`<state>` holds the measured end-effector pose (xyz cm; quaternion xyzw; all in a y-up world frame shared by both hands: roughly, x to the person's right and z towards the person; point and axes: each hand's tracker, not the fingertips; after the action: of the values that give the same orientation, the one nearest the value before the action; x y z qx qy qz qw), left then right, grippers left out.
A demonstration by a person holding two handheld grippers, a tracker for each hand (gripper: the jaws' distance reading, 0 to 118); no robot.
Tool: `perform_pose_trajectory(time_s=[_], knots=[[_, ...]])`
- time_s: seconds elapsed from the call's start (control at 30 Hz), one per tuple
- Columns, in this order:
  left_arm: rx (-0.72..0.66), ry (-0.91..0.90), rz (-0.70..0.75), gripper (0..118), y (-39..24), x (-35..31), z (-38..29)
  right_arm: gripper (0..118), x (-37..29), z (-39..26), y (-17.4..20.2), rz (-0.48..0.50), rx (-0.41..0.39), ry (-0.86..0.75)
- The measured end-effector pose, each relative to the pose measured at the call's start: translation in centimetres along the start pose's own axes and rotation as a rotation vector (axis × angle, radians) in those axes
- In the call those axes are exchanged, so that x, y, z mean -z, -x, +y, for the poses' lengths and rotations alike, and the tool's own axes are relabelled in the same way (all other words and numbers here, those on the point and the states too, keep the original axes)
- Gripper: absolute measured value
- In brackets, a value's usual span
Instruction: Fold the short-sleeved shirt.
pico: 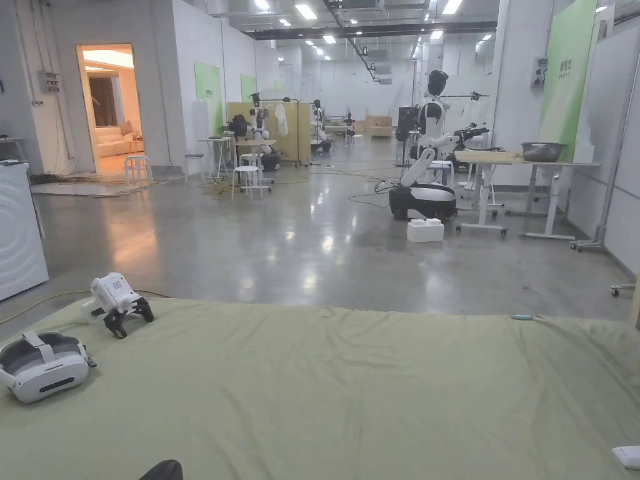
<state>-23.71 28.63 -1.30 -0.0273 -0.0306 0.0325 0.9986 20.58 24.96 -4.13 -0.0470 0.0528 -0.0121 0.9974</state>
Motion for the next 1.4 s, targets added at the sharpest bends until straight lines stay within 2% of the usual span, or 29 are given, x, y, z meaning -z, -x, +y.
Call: perform_pose_trajectory(time_s=[0.03, 0.07, 0.93, 1.4], knots=[[0.0, 0.001, 0.001, 0, 0.1, 0.0, 0.1, 0, 0.0, 0.0, 0.0, 0.001, 0.001, -0.002], [0.0, 0.0, 0.002, 0, 0.1, 0.0, 0.1, 0, 0.6, 0.7, 4.5, 0.002, 0.002, -0.002], [0.012, 0.009, 0.022, 0, 0.1, -0.2, 0.1, 0, 0.3, 0.8, 4.6, 0.025, 0.034, 0.0], [0.0, 0.051, 0.058, 0, 2.2, -0.7, -0.9, 0, 1.3, -0.4, 4.8, 0.058, 0.06, 0.032]])
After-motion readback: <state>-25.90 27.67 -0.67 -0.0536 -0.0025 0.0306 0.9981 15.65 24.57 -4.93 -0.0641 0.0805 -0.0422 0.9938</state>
